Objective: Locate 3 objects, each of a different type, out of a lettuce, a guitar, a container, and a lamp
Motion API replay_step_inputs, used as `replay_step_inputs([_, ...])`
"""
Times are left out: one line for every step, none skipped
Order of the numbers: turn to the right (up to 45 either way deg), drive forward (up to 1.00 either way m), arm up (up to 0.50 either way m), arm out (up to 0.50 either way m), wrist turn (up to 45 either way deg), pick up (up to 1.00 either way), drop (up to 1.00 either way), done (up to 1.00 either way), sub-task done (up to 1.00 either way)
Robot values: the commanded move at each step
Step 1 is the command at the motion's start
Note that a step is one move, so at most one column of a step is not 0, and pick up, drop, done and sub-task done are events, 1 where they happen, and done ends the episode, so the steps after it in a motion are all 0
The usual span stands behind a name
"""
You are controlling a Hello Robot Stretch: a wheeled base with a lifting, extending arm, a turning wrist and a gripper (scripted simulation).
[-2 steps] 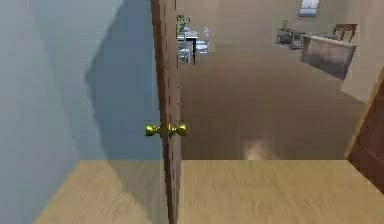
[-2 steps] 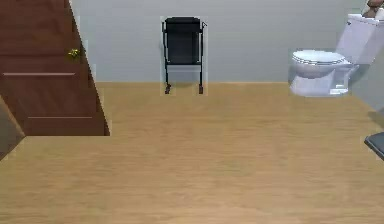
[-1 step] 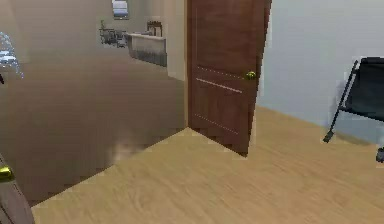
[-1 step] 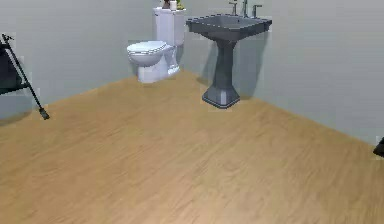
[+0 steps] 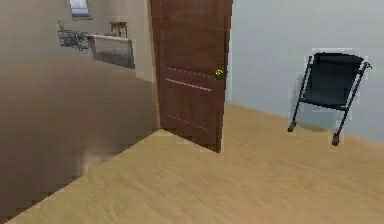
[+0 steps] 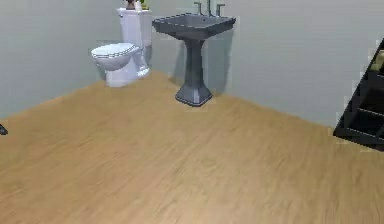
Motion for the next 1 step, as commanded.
replay_step_inputs([0.0,0.10,0.00,0.00,0.0,0.00,0.00,0.00,0.00])
